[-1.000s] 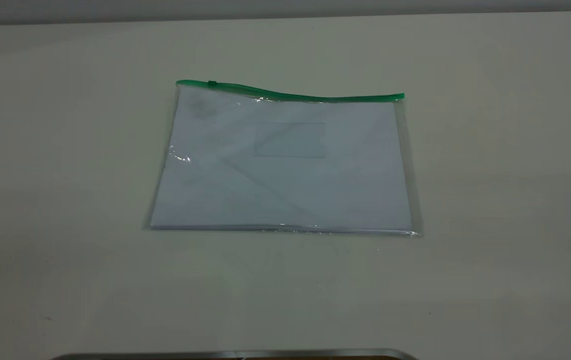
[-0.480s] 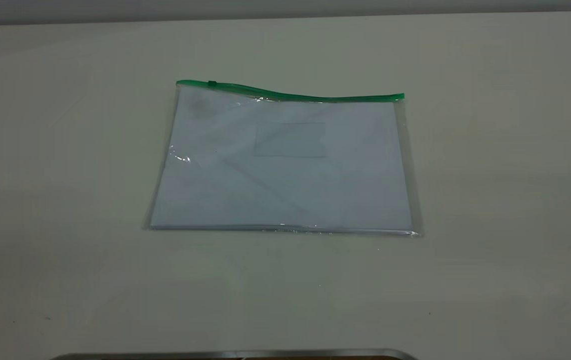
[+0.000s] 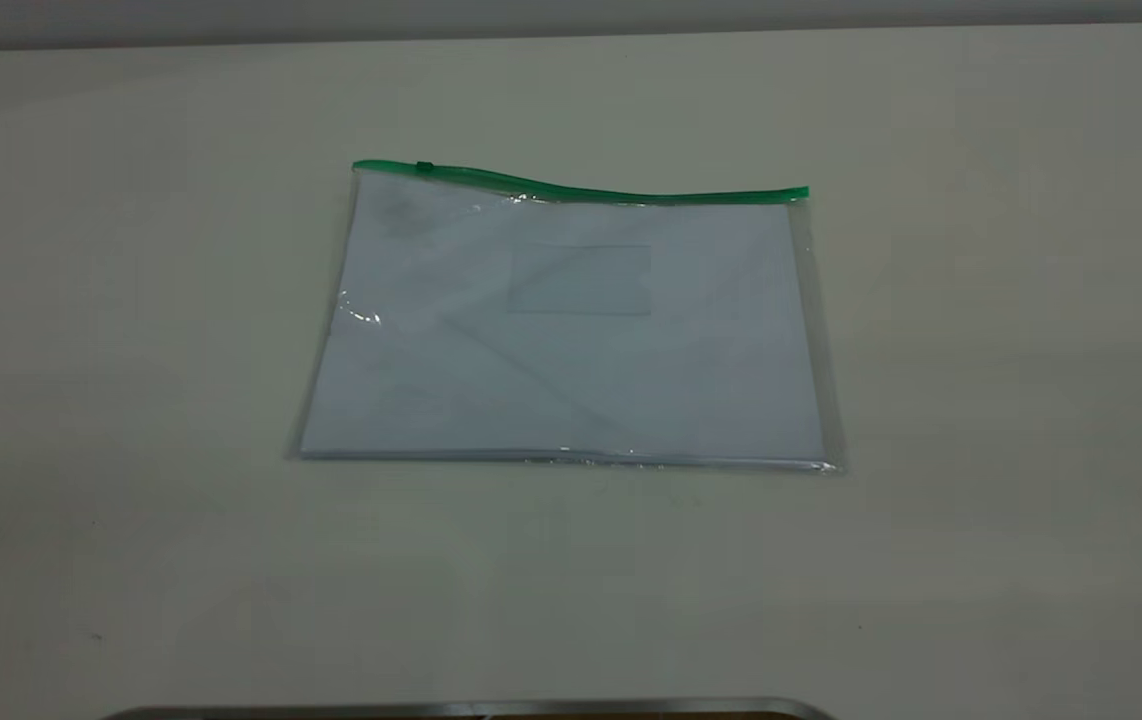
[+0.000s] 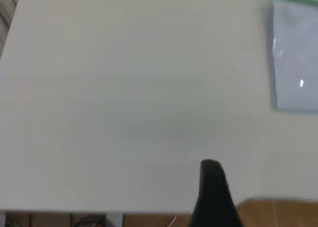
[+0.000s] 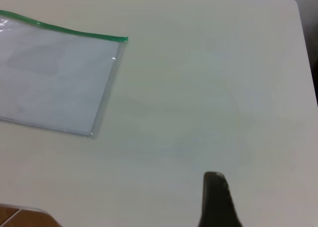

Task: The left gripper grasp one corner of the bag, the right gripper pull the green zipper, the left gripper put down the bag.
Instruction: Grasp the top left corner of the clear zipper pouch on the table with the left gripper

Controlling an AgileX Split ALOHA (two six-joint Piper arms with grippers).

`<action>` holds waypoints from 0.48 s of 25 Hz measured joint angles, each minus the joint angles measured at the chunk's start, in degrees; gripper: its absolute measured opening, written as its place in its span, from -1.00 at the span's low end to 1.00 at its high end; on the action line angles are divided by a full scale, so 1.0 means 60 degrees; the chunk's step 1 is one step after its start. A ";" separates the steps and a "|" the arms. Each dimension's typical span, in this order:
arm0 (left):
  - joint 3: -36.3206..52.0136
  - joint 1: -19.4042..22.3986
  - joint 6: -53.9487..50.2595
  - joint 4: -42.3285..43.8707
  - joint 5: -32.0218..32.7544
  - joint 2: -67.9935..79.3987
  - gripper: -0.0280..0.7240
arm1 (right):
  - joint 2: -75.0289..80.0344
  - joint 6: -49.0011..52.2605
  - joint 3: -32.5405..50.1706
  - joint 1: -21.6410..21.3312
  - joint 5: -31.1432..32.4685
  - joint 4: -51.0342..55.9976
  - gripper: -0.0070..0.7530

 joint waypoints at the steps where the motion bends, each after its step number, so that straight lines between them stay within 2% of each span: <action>1: -0.0104 0.0000 -0.0152 -0.0012 -0.0289 0.0220 0.64 | 0.0000 0.0000 0.0000 0.0000 -0.0008 0.0000 0.39; 8: -0.1042 0.0000 -0.0409 -0.1040 -0.3063 0.3776 0.64 | 0.0000 0.0000 0.0000 0.0000 -0.0008 0.0000 0.39; 12: -0.1623 0.0000 0.0275 -0.2020 -0.4124 0.6597 0.64 | 0.0000 0.0000 0.0000 0.0000 -0.0008 0.0000 0.39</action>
